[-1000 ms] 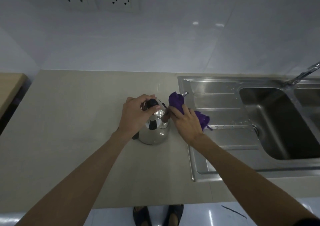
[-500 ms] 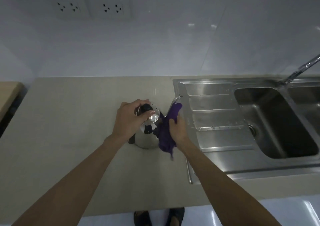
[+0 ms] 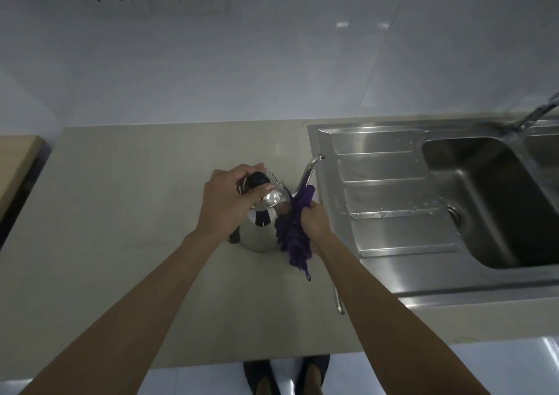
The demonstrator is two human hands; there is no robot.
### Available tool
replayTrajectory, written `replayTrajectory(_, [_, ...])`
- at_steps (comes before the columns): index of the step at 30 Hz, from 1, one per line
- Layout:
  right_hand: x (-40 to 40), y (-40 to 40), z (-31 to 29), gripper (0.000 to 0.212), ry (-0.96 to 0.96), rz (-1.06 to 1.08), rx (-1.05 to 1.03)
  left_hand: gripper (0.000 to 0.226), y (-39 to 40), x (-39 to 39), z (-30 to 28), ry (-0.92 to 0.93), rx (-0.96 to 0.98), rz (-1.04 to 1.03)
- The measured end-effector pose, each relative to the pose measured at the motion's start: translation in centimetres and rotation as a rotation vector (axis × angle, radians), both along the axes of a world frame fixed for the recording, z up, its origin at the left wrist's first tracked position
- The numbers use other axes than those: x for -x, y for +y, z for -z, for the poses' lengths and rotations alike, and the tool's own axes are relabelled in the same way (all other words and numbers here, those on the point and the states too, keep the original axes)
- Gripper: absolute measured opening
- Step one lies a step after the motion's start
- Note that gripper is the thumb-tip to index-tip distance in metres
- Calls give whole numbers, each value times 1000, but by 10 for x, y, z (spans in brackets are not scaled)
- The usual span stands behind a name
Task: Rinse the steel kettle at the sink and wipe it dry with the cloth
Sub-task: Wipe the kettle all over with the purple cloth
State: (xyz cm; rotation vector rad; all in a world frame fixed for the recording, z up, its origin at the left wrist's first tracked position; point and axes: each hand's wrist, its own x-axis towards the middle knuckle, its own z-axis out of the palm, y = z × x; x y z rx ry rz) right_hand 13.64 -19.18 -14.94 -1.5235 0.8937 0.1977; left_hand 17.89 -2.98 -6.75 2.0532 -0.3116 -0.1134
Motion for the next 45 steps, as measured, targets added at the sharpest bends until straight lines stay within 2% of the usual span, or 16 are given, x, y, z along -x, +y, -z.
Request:
replayTrajectory(4, [12,9,-12,26,45,-98,196,31,0,3,2,-6,21,-15])
replayTrajectory(10, [26,3,-90,36,-304,-80,133,36,4,2,-5,19,-53,71])
replayTrajectory(12, [25,-11,-122,36,-388,-98,197,37,17,-1,-12,58,-88,191])
replayTrajectory(15, [17,-37,-155,33,-507,-91,155,45,36,-10,-29,172,-159,418])
replayTrajectory(17, [11,-47,-161,33,-569,-176,189,55,43,-12,-37,135,-246,415])
replayTrajectory(19, [9,-43,-150,41,-570,-317,231,61,47,-2,-38,52,-340,227])
replayTrajectory(20, [11,-36,-135,45,-526,-405,220,57,48,8,-35,8,-345,114])
replayTrajectory(22, [20,-18,-99,45,-396,-617,161,42,46,30,-24,-30,-266,-44])
replayTrajectory(24, [23,-4,-73,42,-301,-685,24,36,41,40,-15,-58,-213,-112])
replayTrajectory(25, [20,0,-71,37,-280,-668,-19,38,39,39,-15,-61,-209,-124])
replayTrajectory(27, [9,3,-73,33,-372,-655,33,42,40,29,-17,-25,-197,-110])
replayTrajectory(30, [9,14,-67,40,-540,-644,85,45,45,11,-20,53,-173,-50])
replayTrajectory(35, [31,9,-33,30,-595,-493,258,45,49,6,-20,154,-87,-15])
replayTrajectory(39, [32,18,-44,32,-958,-610,414,42,52,5,-15,138,-68,12])
replayTrajectory(41, [41,17,-31,29,-918,-659,476,41,52,4,-16,142,-67,29])
replayTrajectory(45, [61,5,2,35,-698,-702,579,41,52,4,-16,127,-59,12])
